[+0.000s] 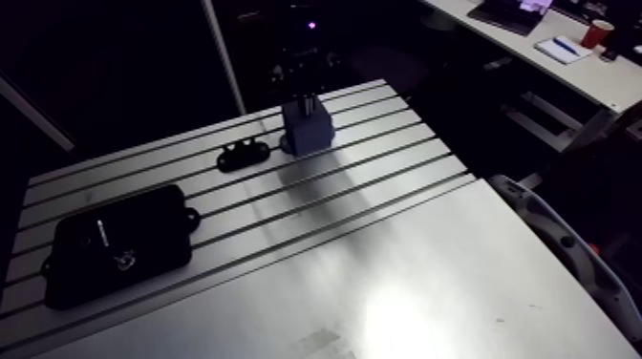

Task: Pick up the M10 bolt and insert it into the hex recess until seated.

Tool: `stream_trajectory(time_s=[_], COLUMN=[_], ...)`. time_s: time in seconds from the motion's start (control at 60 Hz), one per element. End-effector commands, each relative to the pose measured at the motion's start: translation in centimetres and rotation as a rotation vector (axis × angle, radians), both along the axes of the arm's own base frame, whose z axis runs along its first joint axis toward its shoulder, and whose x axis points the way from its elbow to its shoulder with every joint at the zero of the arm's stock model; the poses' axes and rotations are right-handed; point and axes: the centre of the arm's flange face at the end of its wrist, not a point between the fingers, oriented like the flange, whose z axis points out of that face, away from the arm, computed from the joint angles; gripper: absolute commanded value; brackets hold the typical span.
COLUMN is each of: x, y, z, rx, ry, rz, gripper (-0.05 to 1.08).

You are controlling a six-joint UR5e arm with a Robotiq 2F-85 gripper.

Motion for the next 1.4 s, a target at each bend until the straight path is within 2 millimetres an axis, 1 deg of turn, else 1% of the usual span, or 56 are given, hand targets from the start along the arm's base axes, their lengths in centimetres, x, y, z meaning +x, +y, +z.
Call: stream_trajectory(time_s=[0.017, 0.7, 0.967, 1.083, 1.283, 1.317, 1.333, 1.35, 1.367, 1.383, 1.4], x=[0.0, -0.2, -0.4, -0.4, -0.5, -0.5, -0.5, -0.5, -0.5, -0.5, -0.5], y=[0.0, 0.1, 0.2, 0.2, -0.2, -0.2, -0.2, -0.3, -0.3, -0.4, -0.4], z=[-0.1, 0.3, 1.4, 1.5, 2.0, 2.0, 2.2, 2.2, 2.2, 2.3, 2.3], rx=[-0.001, 0.004, 0.010, 0.010, 0.013, 0.013, 0.013, 0.015, 0.015, 0.015, 0.015], ry=[-0.002, 0.012, 0.025, 0.025, 0.033, 0.034, 0.035, 0.035, 0.035, 0.035, 0.035], rz=[0.000, 0.003, 0.018, 0.018, 0.023, 0.023, 0.021, 0.023, 0.023, 0.023, 0.023], gripper=[0.97, 0.97, 0.97, 0.97, 0.95, 0.94, 0.84, 0.63, 0.63, 0.37, 0.37])
